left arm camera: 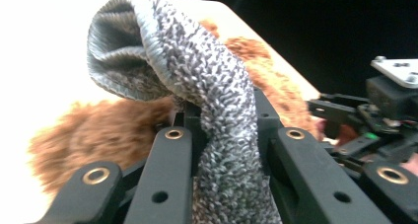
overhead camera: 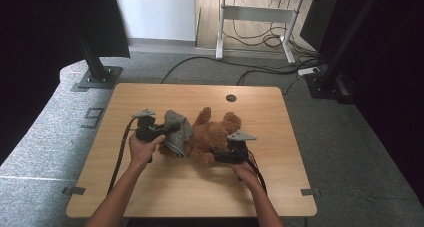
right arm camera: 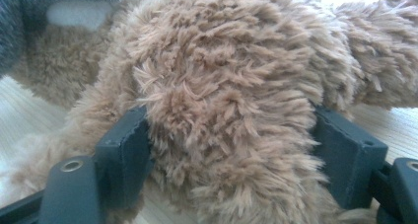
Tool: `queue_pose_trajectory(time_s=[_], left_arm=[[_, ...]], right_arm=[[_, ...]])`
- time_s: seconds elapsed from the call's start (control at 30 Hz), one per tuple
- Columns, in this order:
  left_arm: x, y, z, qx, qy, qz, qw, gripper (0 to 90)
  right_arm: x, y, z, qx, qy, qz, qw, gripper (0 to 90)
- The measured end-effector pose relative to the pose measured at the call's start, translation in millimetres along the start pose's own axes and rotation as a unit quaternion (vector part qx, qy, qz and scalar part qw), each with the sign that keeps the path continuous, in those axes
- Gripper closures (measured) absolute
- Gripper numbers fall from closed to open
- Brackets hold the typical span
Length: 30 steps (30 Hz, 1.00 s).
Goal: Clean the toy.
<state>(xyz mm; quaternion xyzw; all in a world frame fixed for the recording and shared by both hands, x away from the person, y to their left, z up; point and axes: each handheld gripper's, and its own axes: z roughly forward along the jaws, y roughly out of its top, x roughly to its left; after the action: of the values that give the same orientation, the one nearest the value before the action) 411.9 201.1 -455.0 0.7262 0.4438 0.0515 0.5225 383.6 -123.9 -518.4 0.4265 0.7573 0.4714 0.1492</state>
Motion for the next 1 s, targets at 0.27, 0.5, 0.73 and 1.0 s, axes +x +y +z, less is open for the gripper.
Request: queue_pose_trajectory(time_s=[0.27, 0.5, 0.73, 1.0], left_arm=[[20.1, -10.2, -5.1, 0.02, 0.055, -0.01, 0.9982, 76.5], [26.6, -13.8, -6.6, 0.044, 0.096, 0.012, 0.9943, 76.6], [21.7, -11.8, -5.0, 0.053, 0.11, 0.036, 0.9918, 76.6], [29.5, -13.3, -3.0, 0.086, 0.165, 0.04, 0.9818, 76.5]], right_arm=[[0.7, -4.6, -1.6, -0.003, -0.001, 0.0, 1.0, 23.8], [1.0, -6.2, -2.0, -0.007, -0.001, 0.001, 1.0, 23.8], [1.3, -8.2, -2.5, -0.01, -0.003, 0.0, 0.9999, 23.8], [1.7, -8.9, -3.0, -0.008, -0.003, -0.004, 1.0, 24.0]])
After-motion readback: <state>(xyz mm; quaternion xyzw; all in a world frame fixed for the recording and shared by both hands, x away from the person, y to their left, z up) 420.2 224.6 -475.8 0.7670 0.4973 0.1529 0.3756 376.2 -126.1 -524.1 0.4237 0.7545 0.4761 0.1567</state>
